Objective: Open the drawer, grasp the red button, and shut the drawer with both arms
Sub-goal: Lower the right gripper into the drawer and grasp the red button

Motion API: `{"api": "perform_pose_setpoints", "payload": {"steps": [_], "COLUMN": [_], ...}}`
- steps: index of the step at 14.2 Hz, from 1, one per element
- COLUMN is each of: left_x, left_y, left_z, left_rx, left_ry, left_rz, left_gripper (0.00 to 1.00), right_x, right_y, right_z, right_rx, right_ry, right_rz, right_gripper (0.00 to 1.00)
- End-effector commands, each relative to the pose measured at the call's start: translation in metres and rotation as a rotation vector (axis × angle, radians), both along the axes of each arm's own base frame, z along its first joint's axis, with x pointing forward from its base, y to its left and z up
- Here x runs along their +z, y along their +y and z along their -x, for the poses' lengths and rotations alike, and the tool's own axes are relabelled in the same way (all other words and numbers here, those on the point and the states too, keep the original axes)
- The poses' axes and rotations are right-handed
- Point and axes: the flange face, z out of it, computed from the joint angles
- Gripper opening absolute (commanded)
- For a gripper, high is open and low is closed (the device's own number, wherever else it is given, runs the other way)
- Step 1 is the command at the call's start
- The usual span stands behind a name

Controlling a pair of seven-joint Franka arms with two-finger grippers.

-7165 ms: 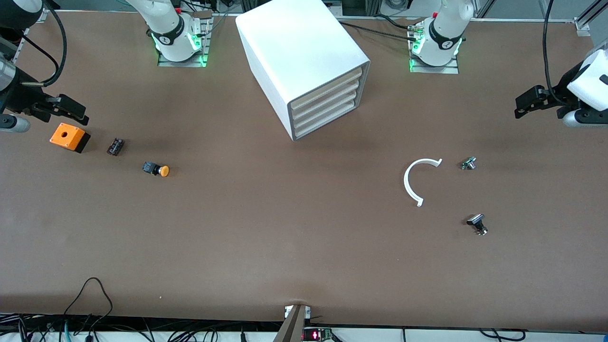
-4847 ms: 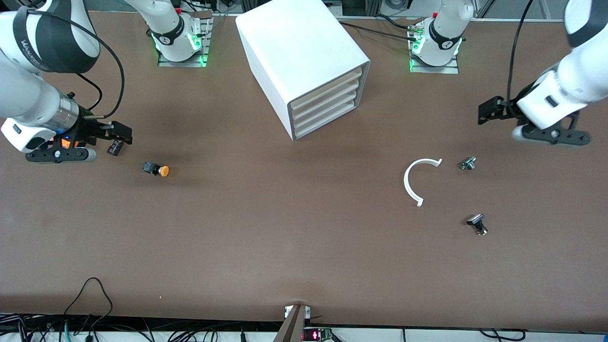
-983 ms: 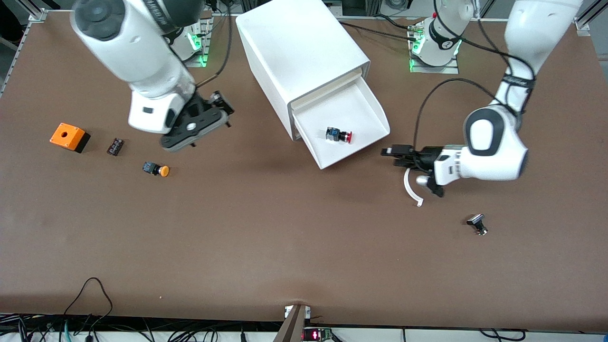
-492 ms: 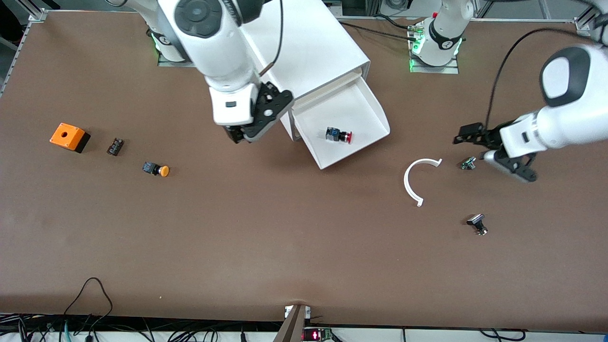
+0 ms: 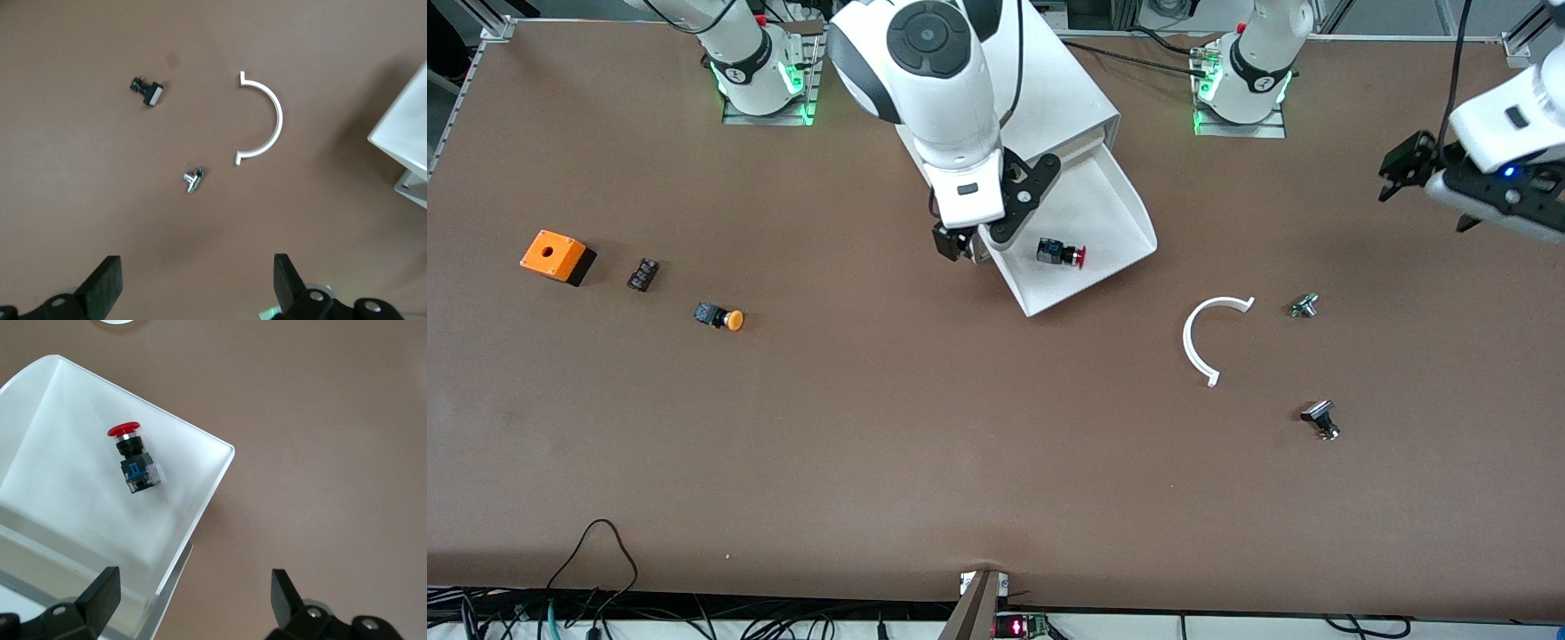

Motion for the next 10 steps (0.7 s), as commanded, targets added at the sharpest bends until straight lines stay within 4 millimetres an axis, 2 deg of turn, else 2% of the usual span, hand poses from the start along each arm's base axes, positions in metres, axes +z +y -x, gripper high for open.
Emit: {"api": "perform_pose_setpoints", "payload": {"steps": [1, 5, 8, 10], "left_x": [-0.01, -0.015, -0.017, -0.016], "left_y": [0.01, 0.011, 0.018, 0.024], "left_z": [-0.015, -0.018, -0.025, -0.027], "left_rx": [0.049, 0.389, 0.469, 0.48], "left_ry": [0.042, 0.015, -0.002, -0.007], "left_rz": [0.015, 0.011, 0.007, 0.013], "left_gripper": [1.0, 1.0, 1.0, 1.0], "right_x": [-0.02, -0.04, -0.055, -0.057], "right_y": [0.027, 0.055, 0.058, 0.058], "right_z": [0.003, 0.014, 0.01, 0.01], "right_rx": [0.128, 0.203, 0.322, 0.331], "right_ry": [-0.009, -0.011, -0.017, -0.017], "right_rz": [0.012, 0.008, 0.006, 0.005], "right_gripper": [1.0, 1.0, 1.0, 1.0]}}
